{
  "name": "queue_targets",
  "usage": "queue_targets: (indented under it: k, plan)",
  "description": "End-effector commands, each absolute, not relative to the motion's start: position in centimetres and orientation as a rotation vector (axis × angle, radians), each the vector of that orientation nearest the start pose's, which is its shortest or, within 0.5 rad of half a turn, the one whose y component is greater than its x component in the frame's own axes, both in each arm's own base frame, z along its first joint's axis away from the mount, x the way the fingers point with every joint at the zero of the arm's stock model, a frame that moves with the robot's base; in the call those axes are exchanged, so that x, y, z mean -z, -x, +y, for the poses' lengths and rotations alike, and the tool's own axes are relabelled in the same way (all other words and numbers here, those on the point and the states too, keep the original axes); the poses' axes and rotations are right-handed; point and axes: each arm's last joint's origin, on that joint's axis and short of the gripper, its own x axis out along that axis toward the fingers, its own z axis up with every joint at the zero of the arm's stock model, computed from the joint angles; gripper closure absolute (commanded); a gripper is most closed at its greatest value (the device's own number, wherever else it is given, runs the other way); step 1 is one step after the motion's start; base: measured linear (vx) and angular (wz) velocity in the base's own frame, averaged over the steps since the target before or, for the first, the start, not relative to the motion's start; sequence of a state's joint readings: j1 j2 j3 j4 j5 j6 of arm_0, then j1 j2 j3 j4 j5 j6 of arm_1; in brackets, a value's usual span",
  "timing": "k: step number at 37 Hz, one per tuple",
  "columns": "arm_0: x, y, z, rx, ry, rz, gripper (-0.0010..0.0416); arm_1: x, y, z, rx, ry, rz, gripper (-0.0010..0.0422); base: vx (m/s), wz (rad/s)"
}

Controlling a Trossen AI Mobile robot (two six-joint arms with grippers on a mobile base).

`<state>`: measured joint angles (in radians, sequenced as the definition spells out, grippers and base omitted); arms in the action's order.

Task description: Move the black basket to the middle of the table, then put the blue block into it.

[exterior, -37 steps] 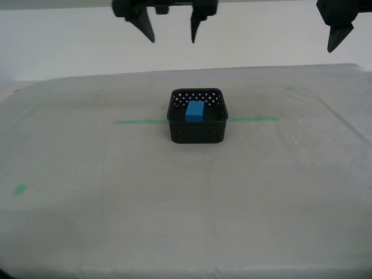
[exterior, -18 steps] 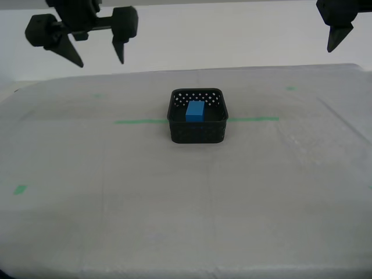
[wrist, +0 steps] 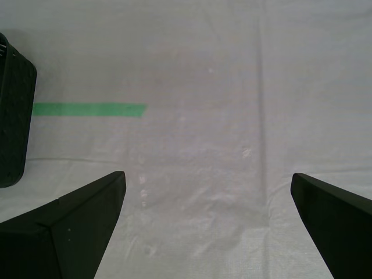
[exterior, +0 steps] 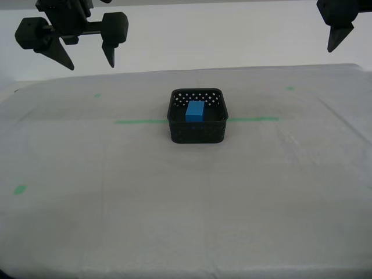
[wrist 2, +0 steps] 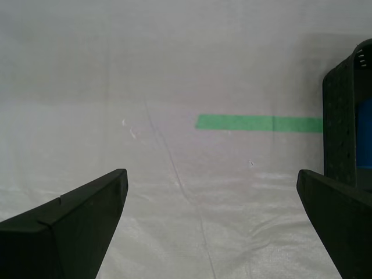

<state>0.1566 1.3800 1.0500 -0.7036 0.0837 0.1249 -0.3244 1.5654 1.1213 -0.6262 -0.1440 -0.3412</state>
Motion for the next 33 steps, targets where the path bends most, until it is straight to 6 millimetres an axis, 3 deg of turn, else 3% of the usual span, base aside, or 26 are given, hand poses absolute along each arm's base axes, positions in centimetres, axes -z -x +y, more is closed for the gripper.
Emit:
queue_targets:
  k: [1,33]
  plan:
    - [-25.75,-26.78,3.96,0.001,0.011,1.025,0.0007,-23.2,-29.69,-9.53,-0.018,0.059,1.051,0.0012,0.0,0.0]
    - [-25.75,-26.78,3.96,0.001,0.011,1.025,0.0007,-23.2,-29.7,-9.53,-0.018,0.059,1.05,0.0012,0.0,0.0]
